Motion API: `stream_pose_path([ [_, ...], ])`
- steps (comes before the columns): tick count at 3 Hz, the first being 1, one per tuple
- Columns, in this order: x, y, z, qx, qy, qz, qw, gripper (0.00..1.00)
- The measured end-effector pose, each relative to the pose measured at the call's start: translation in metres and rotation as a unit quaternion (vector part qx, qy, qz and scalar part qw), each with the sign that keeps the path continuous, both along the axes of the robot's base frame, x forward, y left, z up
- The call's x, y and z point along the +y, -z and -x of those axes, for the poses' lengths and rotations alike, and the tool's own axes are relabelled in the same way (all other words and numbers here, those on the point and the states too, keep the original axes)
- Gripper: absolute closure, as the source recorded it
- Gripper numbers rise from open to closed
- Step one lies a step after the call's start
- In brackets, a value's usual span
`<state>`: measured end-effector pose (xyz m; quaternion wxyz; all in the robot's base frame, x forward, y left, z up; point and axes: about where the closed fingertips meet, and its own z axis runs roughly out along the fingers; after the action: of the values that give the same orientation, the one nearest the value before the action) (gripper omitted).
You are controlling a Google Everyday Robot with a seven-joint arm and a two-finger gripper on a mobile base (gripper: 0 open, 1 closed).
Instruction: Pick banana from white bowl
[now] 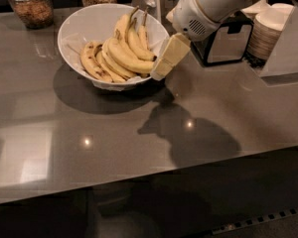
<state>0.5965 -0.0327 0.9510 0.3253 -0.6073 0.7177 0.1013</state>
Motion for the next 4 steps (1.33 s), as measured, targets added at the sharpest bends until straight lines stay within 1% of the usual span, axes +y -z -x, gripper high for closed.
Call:
stream_pose_path([
  [1, 0.009, -0.001, -0.005, -0.011, 0.004, -0.017, 0.9998, 0.00],
  [2, 0.036, -0.002, -0.018, -0.023, 0.002, -0.053, 0.9983, 0.00],
  [3, 0.067, 0.000, -0.030, -0.022, -0.008, -0.083, 0.9963, 0.07],
  [4, 0.087, 0.007, -0.037, -0.014, -0.014, -0.100, 0.9948, 0.22],
])
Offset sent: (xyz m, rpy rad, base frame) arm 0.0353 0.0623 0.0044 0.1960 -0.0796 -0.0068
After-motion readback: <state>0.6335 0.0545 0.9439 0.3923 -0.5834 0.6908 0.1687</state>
